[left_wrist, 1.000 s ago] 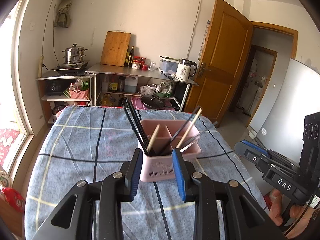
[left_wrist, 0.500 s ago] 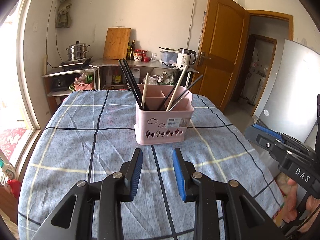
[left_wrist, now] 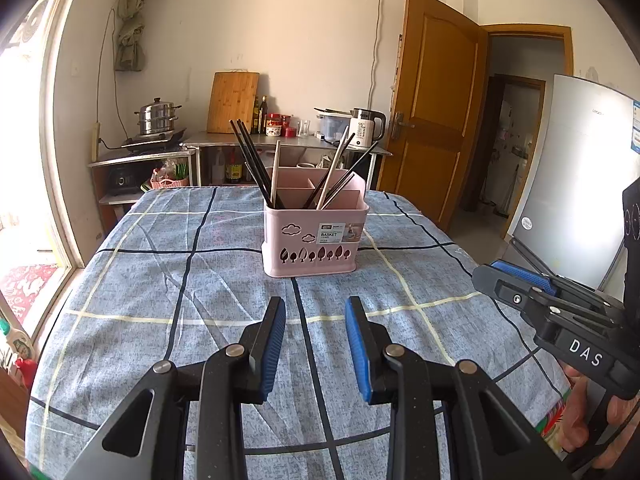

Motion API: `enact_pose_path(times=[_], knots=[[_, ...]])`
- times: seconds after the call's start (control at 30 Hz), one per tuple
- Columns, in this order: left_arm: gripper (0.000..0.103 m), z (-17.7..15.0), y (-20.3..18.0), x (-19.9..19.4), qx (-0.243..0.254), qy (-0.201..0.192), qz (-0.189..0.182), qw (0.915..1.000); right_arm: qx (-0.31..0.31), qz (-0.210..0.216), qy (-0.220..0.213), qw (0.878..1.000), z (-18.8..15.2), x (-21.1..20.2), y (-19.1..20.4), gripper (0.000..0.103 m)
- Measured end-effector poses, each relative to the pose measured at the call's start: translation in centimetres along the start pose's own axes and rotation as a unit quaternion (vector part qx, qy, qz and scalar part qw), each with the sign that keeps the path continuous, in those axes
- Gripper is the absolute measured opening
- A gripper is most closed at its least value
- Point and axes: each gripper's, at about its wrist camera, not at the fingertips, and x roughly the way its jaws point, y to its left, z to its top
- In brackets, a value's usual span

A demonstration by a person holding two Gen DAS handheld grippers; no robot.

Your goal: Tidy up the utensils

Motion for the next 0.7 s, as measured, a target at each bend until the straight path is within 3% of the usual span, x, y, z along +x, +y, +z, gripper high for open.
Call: enact_pose_path(times=[0.7], knots=[[0.031,-0.52,-0.04,-0.15,0.001,-0.002,0.010,1.0000,-0.004,0.004,0.004,1.000,-0.39,0.04,0.42,0.028]])
